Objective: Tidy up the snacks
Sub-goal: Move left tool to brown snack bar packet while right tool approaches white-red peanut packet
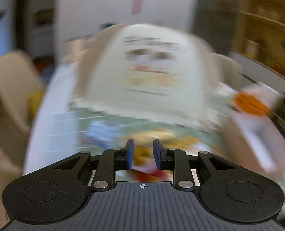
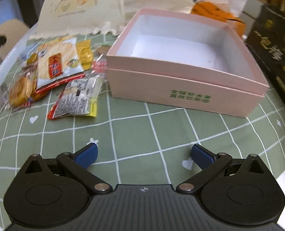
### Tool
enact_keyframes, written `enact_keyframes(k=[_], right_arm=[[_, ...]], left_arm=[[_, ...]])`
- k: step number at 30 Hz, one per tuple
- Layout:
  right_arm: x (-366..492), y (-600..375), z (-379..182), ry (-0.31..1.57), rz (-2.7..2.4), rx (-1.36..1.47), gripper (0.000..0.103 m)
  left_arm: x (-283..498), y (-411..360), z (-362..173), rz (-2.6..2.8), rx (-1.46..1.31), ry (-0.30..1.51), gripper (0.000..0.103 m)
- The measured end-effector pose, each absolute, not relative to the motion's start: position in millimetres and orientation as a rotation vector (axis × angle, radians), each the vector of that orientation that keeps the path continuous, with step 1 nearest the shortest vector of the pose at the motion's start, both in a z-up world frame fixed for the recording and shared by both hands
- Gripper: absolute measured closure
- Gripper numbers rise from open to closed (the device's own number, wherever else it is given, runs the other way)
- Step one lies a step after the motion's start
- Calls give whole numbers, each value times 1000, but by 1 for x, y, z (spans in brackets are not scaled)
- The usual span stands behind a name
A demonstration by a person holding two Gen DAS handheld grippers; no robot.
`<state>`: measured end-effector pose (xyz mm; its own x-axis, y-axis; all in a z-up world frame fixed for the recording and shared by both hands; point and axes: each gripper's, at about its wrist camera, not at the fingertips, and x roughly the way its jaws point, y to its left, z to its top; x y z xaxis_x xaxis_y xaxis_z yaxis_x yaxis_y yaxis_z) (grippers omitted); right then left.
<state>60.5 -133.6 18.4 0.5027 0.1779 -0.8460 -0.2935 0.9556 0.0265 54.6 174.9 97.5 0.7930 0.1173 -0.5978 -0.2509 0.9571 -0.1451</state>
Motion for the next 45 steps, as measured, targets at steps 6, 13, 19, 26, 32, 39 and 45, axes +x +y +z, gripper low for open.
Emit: enact_keyframes(k=[6,13,19,26,32,39,45], right_arm=[[48,-121,59,915,434,-138,13],[41,-91,82,789,437,-238,13],[38,-78,76,825,488,-226,13],[38,-83,66,784,376,-215,13],[58,-59,49,809,440,-272,13],[77,-34,27,859,509,-275,23],[47,-43,37,868,607,-265,43]], left_arm=[[60,224,64,309,-365,871,76],[32,242,33,409,-578,914,75],[57,221,32,309,-490,946,72],[50,159,32,56,-148,985,56],[12,139,31,-52,-24,999,53],[-14,148,34,-56,-99,1024,54],[-8,146,34,3,-157,1004,54]])
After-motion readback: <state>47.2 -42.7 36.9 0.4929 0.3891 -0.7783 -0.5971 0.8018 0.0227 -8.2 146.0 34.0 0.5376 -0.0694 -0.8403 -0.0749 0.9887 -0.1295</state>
